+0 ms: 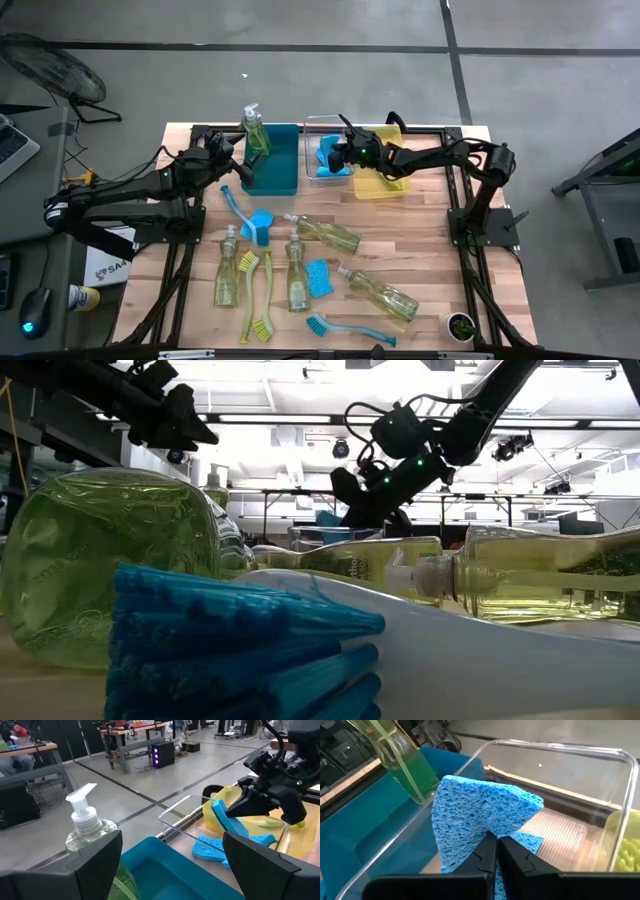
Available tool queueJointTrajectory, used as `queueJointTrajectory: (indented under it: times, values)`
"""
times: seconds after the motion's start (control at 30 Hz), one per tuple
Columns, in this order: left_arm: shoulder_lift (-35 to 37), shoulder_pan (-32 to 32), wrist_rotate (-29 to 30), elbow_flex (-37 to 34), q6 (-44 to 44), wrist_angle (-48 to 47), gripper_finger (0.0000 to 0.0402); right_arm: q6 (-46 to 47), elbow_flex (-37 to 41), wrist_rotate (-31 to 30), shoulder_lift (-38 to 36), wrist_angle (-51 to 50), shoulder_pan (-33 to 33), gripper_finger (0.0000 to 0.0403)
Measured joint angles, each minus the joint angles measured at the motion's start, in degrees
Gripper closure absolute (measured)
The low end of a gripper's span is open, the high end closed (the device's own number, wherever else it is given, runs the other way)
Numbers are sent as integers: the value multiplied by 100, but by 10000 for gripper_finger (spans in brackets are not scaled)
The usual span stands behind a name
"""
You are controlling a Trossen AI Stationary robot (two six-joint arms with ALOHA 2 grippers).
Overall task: Pick & Place Kitchen Sink Supplies
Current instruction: Put the blue sponge into the transparent bin, then put the dishwashing liquid into the blue bin
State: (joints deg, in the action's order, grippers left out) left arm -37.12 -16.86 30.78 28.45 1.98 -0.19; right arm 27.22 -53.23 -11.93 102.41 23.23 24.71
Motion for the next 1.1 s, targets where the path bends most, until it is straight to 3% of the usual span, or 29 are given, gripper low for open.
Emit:
queueJointTrajectory:
  times: [0.5, 1.1]
  values:
    - [0, 0, 5, 0, 0, 0, 62, 101, 0, -8, 0, -27, 0, 298]
    - [0, 0, 3, 0, 0, -168, 62, -509, 0, 574, -751, -408, -81, 292]
